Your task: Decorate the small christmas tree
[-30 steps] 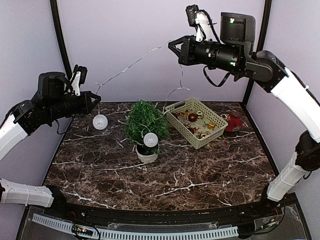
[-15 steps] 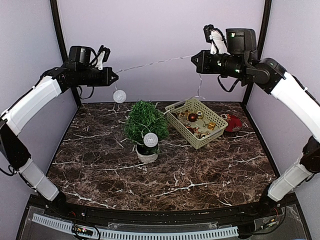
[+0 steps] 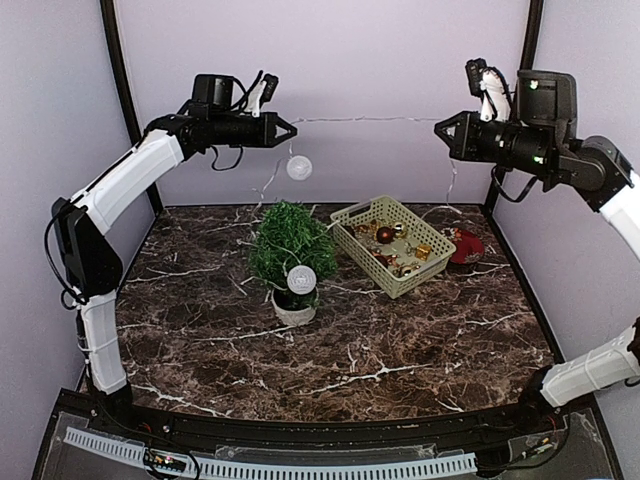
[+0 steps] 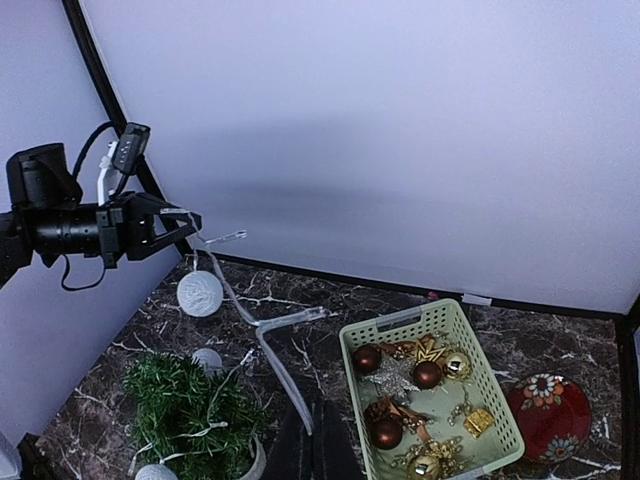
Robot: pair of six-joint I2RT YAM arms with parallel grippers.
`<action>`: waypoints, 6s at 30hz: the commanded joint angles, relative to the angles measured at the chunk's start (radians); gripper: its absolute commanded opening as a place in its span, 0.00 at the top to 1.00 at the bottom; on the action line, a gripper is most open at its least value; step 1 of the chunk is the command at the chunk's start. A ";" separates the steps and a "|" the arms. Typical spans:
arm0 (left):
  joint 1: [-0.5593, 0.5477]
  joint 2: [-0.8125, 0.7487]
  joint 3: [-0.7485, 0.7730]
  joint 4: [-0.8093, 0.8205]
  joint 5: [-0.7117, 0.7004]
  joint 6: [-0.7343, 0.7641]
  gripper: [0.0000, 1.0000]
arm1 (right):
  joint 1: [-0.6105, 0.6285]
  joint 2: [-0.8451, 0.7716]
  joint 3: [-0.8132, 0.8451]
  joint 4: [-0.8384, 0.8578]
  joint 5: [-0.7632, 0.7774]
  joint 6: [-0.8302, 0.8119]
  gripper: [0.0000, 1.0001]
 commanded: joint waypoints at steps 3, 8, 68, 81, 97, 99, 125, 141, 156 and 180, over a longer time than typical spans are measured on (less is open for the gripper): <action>-0.083 0.091 0.146 0.006 0.003 0.040 1.00 | -0.010 -0.101 -0.098 -0.037 -0.193 -0.041 1.00; -0.136 0.119 0.148 0.046 0.027 0.043 1.00 | -0.010 -0.165 -0.198 -0.018 -0.449 -0.049 1.00; -0.448 -0.513 -0.787 0.047 -0.078 0.227 1.00 | 0.302 0.041 -0.229 0.119 -0.866 0.048 1.00; -0.448 -0.667 -0.998 0.145 -0.172 0.172 0.70 | 0.358 0.100 -0.192 0.120 -0.810 0.050 1.00; -0.448 -1.088 -1.218 0.214 -0.225 0.035 0.27 | 0.381 0.217 -0.063 0.234 -0.702 0.109 1.00; -0.448 -1.110 -1.247 0.265 -0.148 0.009 0.27 | 0.381 0.243 -0.037 0.252 -0.706 0.121 1.00; -0.450 -0.972 -1.464 0.835 -0.198 -0.139 0.62 | 0.383 0.311 -0.001 0.327 -0.765 0.176 1.00; -0.449 -1.169 -1.622 0.754 -0.254 -0.246 0.85 | 0.396 0.272 -0.105 0.316 -0.746 0.198 1.00; -0.451 -0.977 -1.498 0.904 -0.067 -0.155 0.22 | 0.398 0.264 -0.135 0.438 -0.764 0.262 1.00; -0.450 -1.034 -1.609 1.040 -0.312 -0.254 1.00 | 0.398 0.226 -0.199 0.454 -0.683 0.265 1.00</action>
